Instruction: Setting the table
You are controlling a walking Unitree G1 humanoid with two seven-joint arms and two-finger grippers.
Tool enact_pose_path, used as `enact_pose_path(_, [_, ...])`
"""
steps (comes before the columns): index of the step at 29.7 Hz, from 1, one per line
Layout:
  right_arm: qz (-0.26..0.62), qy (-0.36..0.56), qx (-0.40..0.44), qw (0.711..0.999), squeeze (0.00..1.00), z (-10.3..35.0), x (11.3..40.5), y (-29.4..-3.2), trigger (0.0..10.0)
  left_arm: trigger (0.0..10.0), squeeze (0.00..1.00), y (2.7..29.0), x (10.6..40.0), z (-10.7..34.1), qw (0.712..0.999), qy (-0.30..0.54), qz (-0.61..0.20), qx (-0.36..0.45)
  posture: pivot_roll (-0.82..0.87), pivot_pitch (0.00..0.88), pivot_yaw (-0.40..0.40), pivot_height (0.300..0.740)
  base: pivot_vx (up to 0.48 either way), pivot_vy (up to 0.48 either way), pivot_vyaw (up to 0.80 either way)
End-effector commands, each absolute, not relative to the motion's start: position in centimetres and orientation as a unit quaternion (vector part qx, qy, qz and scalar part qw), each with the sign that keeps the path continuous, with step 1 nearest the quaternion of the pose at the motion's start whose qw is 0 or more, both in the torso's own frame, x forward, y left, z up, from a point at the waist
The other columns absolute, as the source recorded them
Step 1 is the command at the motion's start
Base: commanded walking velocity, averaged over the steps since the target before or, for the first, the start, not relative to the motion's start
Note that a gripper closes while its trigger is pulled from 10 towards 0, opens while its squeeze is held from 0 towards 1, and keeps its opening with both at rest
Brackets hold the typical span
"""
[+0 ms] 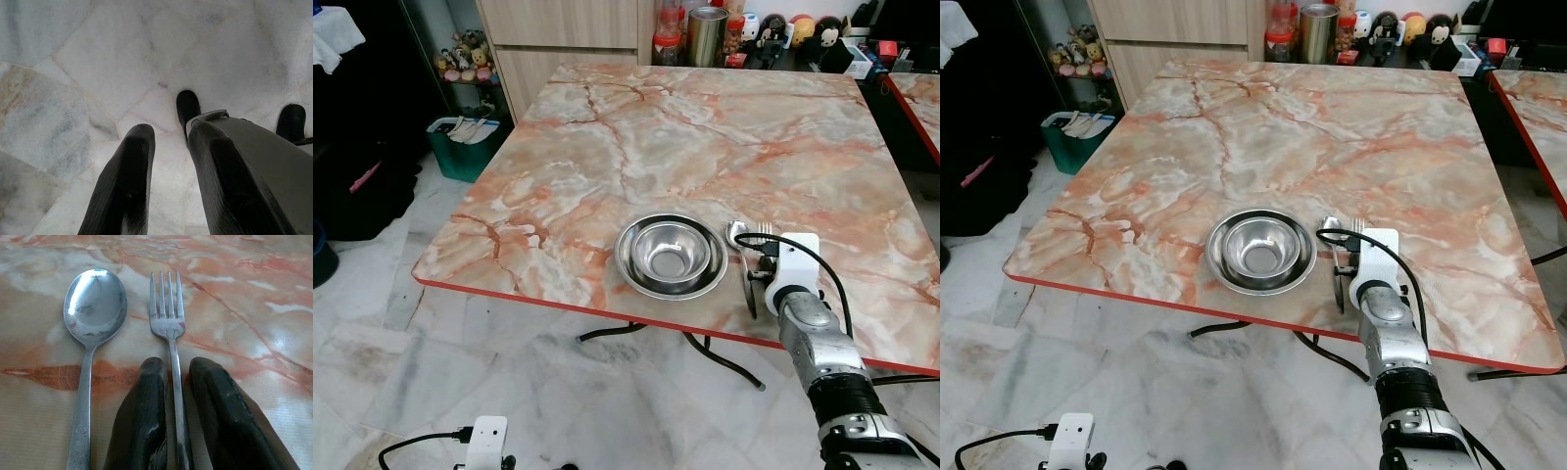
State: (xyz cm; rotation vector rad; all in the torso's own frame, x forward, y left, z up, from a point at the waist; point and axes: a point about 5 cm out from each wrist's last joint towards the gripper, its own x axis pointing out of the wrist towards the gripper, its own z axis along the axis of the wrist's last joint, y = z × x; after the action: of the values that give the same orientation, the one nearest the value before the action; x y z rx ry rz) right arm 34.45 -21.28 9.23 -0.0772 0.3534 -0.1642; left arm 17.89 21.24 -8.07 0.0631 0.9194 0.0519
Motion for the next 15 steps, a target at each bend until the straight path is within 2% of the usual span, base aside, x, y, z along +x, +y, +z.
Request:
enact_pose_path(1, [-0.078, 0.168, -0.042, 0.982, 0.0, 9.4, 34.6, -21.0, 10.0, 10.0, 0.0, 21.4, 17.3, -8.4, 0.888, 0.458, 0.027, 0.032, 0.01, 0.131, 0.037, 0.74, 0.0, 0.0, 0.0])
enact_pose_path(10, [-0.071, 0.067, -0.027, 0.995, 0.0, 12.3, 35.2, -20.6, 10.0, 10.0, 0.0, 21.4, 17.1, -8.4, 0.888, 0.458, 0.028, 0.03, 0.01, 0.128, 0.036, 0.74, 0.0, 0.0, 0.0])
enact_pose_path(11, [-0.069, 0.032, -0.021, 0.997, 0.0, 13.2, 35.3, -20.4, 10.0, 10.0, 0.0, 21.3, 17.1, -8.4, 0.888, 0.458, 0.026, 0.03, 0.01, 0.126, 0.036, 0.74, 0.0, 0.0, 0.0])
enact_pose_path(15, [-0.065, 0.016, -0.021, 0.998, 0.0, 13.6, 35.3, -20.3, 10.0, 10.0, 0.0, 21.3, 17.1, -8.4, 0.888, 0.457, 0.025, 0.032, 0.01, 0.122, 0.035, 0.74, 0.0, 0.0, 0.0])
